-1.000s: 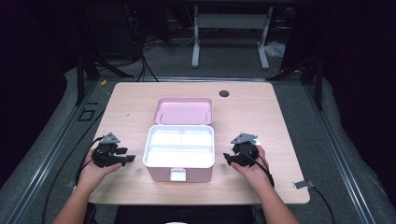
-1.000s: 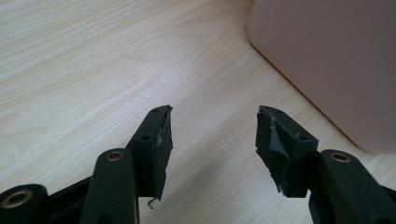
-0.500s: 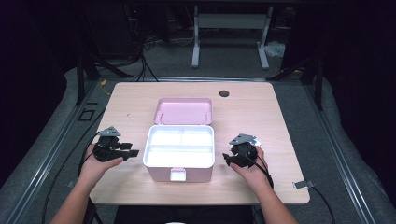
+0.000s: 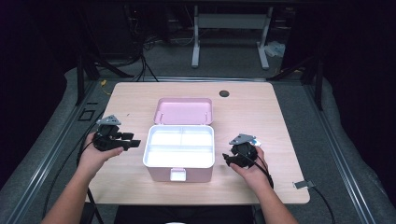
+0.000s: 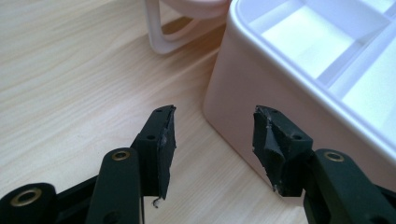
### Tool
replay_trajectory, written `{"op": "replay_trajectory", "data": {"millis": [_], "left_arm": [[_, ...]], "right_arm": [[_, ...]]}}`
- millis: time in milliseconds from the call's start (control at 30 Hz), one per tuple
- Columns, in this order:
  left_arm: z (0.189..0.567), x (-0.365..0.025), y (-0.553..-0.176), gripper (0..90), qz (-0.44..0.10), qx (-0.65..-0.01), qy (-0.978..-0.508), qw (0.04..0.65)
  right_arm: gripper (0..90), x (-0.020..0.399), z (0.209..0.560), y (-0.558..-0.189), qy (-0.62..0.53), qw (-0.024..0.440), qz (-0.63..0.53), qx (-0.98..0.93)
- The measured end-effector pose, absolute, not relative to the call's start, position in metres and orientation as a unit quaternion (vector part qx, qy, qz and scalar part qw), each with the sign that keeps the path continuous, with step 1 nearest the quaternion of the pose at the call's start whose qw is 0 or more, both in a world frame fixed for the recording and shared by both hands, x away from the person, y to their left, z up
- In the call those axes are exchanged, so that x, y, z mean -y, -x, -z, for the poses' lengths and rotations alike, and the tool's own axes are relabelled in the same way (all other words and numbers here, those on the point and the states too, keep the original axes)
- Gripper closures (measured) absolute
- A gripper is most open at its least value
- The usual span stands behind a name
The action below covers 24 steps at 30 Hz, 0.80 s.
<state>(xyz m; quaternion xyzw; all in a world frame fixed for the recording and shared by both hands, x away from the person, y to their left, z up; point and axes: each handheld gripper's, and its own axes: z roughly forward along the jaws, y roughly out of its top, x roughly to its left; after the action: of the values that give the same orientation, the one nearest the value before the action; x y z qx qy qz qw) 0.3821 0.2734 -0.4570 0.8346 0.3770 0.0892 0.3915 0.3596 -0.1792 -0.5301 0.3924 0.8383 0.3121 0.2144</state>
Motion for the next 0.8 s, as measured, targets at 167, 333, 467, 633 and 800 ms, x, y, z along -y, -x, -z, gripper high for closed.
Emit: {"op": "replay_trajectory", "data": {"millis": [167,333,467,633,800], "left_arm": [[0.445,-0.27,-0.383,50.0,-0.087,-0.367,-0.836,0.397],[0.433,-0.264,-0.385,50.3,-0.091,-0.356,-0.842,0.396],[0.427,-0.257,-0.387,50.3,-0.093,-0.347,-0.845,0.396],[0.421,-0.248,-0.389,50.6,-0.092,-0.337,-0.85,0.393],[0.414,-0.238,-0.391,51.7,-0.096,-0.318,-0.863,0.381]], "right_arm": [[38.4,0.179,0.53,-0.359,-0.391,0.214,-0.313,-0.839],[38.5,0.178,0.53,-0.359,-0.393,0.212,-0.31,-0.839],[38.6,0.179,0.531,-0.36,-0.391,0.21,-0.313,-0.84],[38.6,0.179,0.531,-0.36,-0.392,0.211,-0.312,-0.839],[38.6,0.179,0.531,-0.36,-0.391,0.21,-0.312,-0.84]]}}
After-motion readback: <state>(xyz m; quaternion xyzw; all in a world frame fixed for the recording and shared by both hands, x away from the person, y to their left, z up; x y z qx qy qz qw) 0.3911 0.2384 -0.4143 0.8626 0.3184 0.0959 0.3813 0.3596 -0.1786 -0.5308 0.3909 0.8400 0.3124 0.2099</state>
